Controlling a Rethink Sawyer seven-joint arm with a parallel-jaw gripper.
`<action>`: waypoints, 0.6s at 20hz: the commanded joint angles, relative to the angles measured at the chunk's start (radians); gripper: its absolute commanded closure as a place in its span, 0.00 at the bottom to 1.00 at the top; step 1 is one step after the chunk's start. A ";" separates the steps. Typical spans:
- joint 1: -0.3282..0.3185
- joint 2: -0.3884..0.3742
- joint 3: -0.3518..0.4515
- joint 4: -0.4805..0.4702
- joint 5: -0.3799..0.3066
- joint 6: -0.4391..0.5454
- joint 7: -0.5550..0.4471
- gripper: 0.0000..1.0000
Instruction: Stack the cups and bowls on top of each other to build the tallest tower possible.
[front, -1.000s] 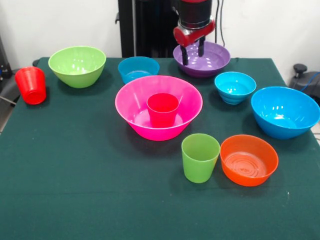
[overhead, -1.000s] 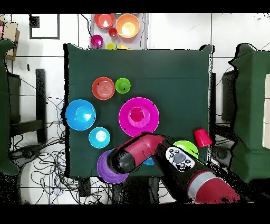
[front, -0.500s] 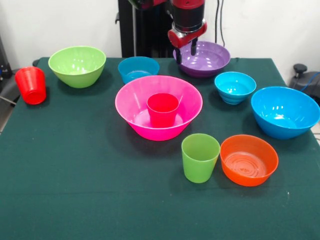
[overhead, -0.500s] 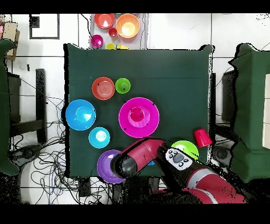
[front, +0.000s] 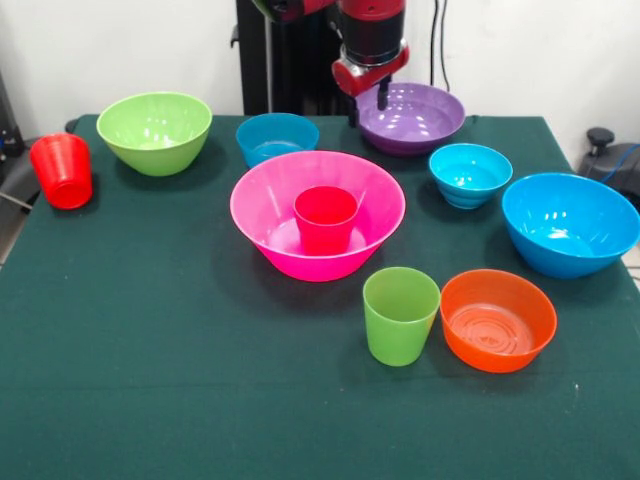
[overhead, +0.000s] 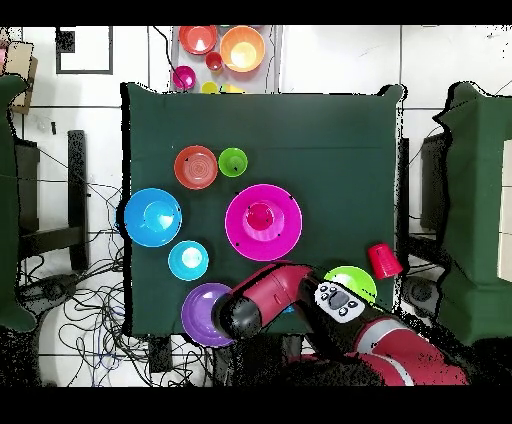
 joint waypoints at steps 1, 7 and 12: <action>0.011 -0.029 0.012 -0.051 -0.028 -0.003 -0.003 0.00; 0.010 -0.003 0.017 -0.073 -0.027 -0.005 -0.006 0.00; 0.009 0.014 0.014 -0.080 -0.035 -0.016 -0.003 0.00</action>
